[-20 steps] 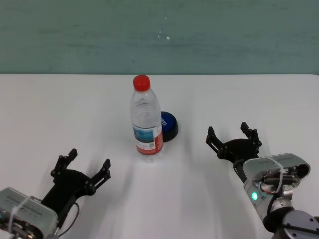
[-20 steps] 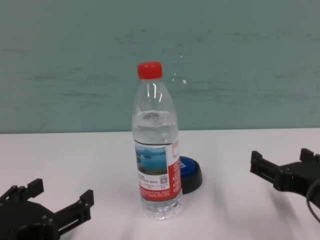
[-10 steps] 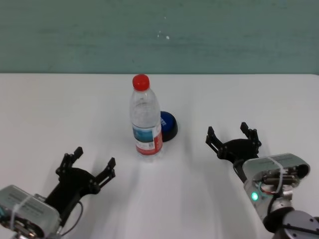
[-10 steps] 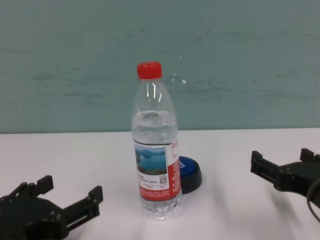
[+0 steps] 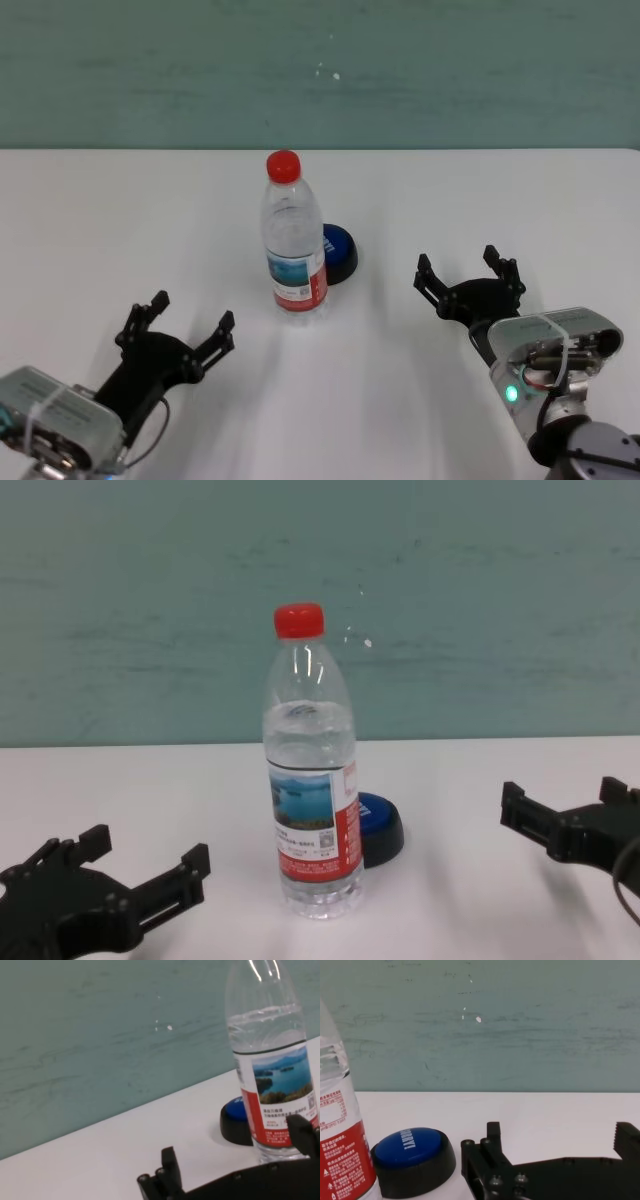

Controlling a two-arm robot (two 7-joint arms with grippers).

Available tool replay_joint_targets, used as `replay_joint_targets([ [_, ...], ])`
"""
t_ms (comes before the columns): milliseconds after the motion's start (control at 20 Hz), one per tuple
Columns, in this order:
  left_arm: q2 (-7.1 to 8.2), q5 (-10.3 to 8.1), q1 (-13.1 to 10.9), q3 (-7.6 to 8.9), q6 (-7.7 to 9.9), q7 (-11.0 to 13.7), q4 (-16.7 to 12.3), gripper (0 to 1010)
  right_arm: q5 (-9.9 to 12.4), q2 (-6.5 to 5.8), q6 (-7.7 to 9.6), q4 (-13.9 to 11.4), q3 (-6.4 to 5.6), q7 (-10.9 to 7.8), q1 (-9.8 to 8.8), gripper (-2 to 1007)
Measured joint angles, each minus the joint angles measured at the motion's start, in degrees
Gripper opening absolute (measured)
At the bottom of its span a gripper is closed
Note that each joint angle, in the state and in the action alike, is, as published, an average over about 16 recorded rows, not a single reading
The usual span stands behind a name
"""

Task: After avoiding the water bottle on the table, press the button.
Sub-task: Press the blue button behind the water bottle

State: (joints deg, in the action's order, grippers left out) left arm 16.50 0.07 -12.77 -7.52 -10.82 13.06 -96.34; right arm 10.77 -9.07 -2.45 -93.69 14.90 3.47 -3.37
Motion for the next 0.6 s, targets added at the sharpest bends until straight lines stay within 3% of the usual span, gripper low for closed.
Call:
replay_joint_targets([
  [600, -0.77, 0.47, 1.8, -0.84, 0.34, -0.6, 1.3, 1000, 0.0, 0.0, 0.0, 0.0, 0.0, 0.0, 0.0, 1004],
])
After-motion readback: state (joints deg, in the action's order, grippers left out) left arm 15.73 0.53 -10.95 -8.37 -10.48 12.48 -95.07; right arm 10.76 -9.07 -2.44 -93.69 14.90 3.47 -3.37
